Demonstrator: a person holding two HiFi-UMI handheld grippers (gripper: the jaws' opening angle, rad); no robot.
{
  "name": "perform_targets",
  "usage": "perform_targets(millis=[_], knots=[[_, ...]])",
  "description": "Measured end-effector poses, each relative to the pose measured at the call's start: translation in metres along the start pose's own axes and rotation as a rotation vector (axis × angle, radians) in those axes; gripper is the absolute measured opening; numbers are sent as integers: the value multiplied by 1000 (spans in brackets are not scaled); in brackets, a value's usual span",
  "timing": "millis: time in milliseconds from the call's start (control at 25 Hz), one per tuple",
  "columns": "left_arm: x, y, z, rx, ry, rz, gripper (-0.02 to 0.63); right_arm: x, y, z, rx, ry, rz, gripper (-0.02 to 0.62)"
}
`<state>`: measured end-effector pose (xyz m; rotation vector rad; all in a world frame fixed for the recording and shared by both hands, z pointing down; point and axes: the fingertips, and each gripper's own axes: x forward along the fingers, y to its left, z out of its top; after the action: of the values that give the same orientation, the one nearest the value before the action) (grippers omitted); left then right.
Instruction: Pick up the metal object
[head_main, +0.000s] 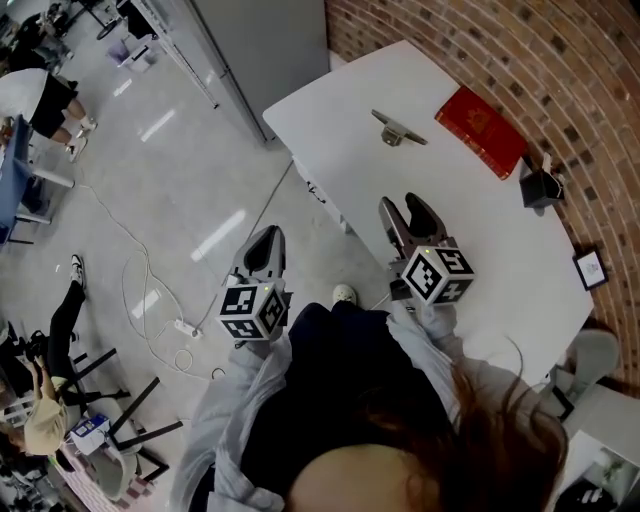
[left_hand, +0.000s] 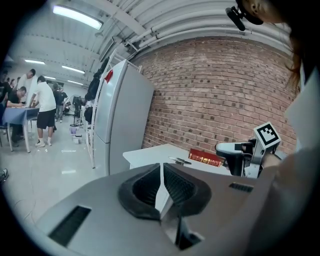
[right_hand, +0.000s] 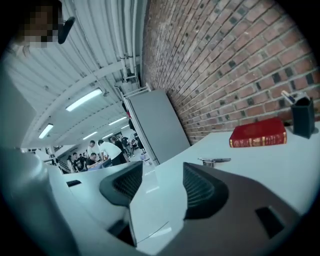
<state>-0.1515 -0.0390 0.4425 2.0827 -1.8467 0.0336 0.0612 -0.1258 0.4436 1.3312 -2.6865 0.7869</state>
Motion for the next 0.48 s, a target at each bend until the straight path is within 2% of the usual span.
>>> perform_targets(millis=[120, 480], knots=[[-1, 2, -4, -3, 5, 13, 34, 6, 0, -7, 12, 23, 20, 281], [5, 15, -13, -35, 23, 44, 34, 23, 8, -19, 65, 69, 61, 279]])
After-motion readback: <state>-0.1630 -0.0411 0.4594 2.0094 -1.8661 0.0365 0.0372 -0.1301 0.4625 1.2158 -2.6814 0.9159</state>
